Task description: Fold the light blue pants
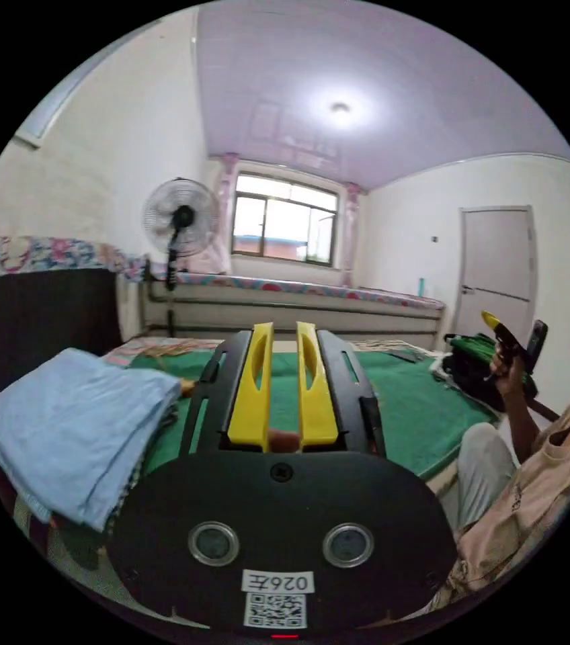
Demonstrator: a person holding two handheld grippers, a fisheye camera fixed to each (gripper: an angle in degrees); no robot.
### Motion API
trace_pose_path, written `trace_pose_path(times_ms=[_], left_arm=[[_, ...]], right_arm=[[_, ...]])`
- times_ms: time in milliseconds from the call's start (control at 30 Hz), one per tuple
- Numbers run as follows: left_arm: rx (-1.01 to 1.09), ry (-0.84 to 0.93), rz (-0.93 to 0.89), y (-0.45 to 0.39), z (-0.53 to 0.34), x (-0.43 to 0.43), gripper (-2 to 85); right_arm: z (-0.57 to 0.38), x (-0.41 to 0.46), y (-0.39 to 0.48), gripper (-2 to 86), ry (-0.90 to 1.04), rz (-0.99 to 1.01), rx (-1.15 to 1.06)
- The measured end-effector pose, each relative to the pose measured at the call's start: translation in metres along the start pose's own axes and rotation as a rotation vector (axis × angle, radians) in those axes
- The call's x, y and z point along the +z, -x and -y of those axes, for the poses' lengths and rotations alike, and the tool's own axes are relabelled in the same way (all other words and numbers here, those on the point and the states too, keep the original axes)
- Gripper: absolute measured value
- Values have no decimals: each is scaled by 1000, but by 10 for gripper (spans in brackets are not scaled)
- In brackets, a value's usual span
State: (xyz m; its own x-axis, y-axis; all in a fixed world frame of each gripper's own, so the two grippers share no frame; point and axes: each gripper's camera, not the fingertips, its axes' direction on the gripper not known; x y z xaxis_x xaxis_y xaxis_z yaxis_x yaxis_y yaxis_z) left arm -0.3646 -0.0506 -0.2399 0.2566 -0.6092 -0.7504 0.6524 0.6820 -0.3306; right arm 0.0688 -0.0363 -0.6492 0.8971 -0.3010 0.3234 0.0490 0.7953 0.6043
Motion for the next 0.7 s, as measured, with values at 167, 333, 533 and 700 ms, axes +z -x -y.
trace_pose_path(times_ms=[167, 333, 533, 700], left_arm=[[-271, 19, 463, 163, 3, -127, 159], [-447, 99, 483, 283, 23, -173, 185], [-638, 100, 365, 391, 46, -205, 205], [-673, -57, 304, 423, 62, -246, 206]], right_arm=[[42, 203, 54, 38, 228, 258, -28], [62, 384, 138, 52, 411, 390, -80], [88, 550, 285, 78, 515, 676, -157], [109, 650, 414, 139, 573, 836, -222]])
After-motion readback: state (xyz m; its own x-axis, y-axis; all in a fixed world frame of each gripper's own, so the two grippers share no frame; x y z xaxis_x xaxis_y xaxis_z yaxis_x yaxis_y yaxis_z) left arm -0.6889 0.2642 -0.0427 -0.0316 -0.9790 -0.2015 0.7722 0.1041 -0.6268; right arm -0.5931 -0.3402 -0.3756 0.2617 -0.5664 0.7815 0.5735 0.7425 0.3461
